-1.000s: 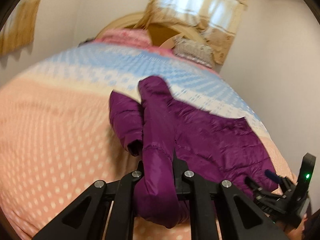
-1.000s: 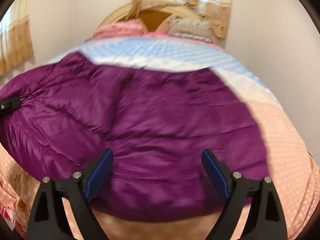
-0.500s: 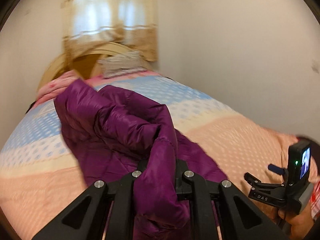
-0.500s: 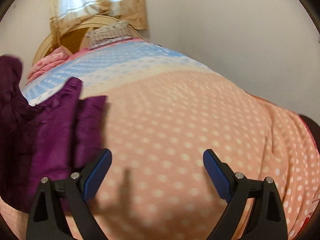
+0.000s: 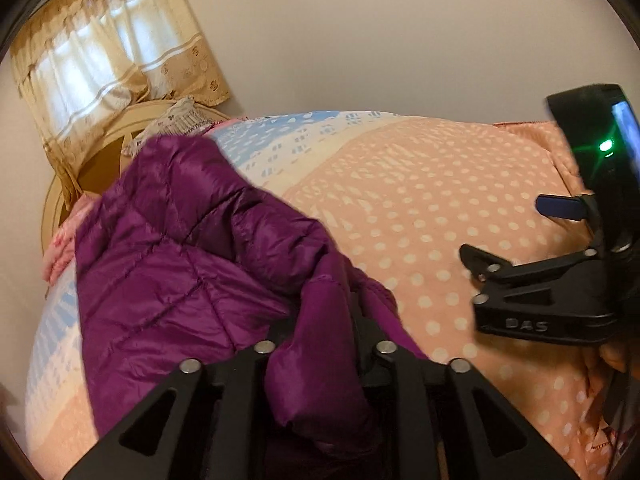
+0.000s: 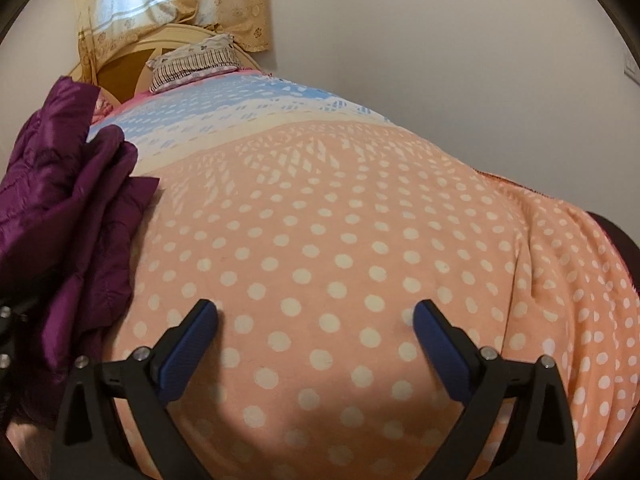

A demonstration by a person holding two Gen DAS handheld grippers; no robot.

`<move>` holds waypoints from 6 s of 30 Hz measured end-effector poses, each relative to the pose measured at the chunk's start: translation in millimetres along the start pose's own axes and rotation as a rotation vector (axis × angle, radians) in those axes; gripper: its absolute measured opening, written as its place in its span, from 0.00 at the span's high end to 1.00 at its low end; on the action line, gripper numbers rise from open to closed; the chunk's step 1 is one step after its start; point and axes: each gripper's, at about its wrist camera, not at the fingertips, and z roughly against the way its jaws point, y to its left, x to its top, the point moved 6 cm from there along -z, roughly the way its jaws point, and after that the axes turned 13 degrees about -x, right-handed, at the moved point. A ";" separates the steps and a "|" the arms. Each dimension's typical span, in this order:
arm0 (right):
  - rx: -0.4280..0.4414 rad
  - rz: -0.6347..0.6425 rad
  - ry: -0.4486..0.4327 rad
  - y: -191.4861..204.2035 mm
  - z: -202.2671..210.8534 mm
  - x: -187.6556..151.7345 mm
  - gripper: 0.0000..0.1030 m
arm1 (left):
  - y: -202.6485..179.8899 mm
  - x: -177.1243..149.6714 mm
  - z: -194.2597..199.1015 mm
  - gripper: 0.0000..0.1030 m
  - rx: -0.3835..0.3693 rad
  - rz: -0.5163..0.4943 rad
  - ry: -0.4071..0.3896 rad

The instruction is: Fold large clothes

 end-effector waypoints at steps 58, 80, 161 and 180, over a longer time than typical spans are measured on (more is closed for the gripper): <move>0.281 -0.035 0.059 160.9 -38.3 86.3 0.57 | 221.6 -11.8 -68.0 0.01 0.180 0.660 -0.006; 0.220 0.030 0.120 171.1 -52.4 80.4 0.54 | 224.2 -21.2 -84.7 0.01 0.183 0.673 0.062; 0.612 0.075 -0.027 179.5 81.0 38.0 0.77 | 150.8 -51.5 76.3 0.65 0.005 0.575 -0.119; 0.802 0.268 -0.071 317.2 178.8 15.8 0.78 | 217.3 -148.9 195.7 0.65 0.202 0.701 -0.174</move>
